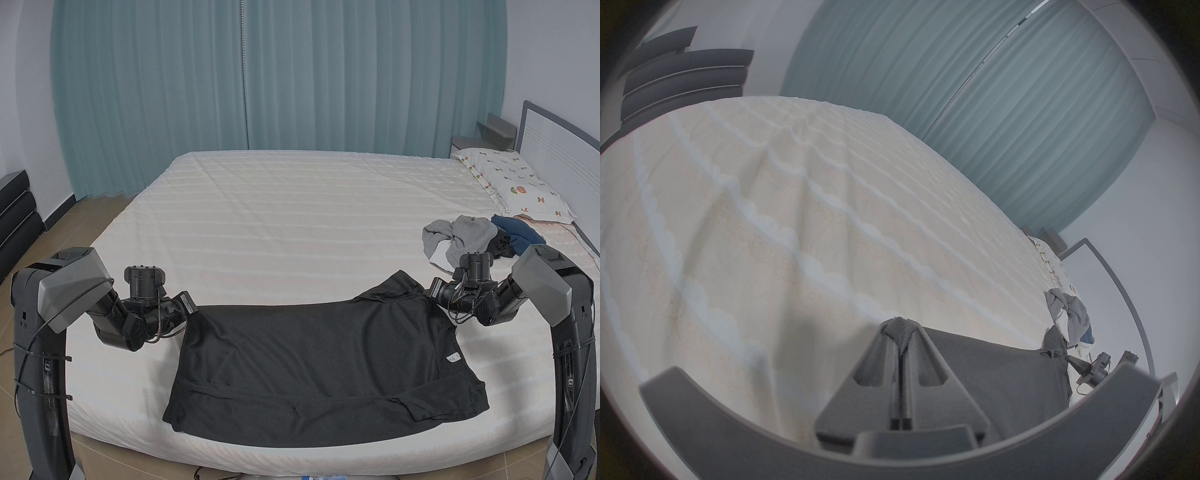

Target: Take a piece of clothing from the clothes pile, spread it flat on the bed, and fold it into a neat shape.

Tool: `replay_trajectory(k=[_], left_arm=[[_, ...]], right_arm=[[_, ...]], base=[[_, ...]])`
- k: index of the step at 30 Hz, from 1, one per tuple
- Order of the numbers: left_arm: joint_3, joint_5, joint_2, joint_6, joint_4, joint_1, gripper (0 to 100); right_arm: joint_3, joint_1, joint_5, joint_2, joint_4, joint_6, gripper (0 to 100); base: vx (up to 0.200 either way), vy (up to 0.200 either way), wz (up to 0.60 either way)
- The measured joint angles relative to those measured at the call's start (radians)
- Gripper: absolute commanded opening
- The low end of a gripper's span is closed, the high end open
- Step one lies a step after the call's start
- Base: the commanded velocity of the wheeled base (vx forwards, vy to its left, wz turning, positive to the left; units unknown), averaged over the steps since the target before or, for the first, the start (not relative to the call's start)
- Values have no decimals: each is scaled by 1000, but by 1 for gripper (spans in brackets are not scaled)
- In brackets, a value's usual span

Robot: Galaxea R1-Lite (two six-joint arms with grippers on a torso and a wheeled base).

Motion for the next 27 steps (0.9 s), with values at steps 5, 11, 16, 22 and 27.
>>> replay_trajectory(k=[5,11,16,22,27], left_arm=[[1,4,-8,0,1,0,0],[-2,15,-13,3,-1,0,0],[-6,27,-20,5,-2,2,0],[0,34,-36,9,-3,5,0],[11,36,-51,11,-3,6,0]], right_arm=[[26,-18,10,-27,-20,53,0],[74,-43,33,-63,-79,103,0],[121,-54,35,-76,-160,118,0],[191,-53,30,-99,-253,168,0],[247,-46,29,-131,-307,188,0]], base=[[0,0,0],[0,0,0],[0,0,0],[0,0,0],[0,0,0]])
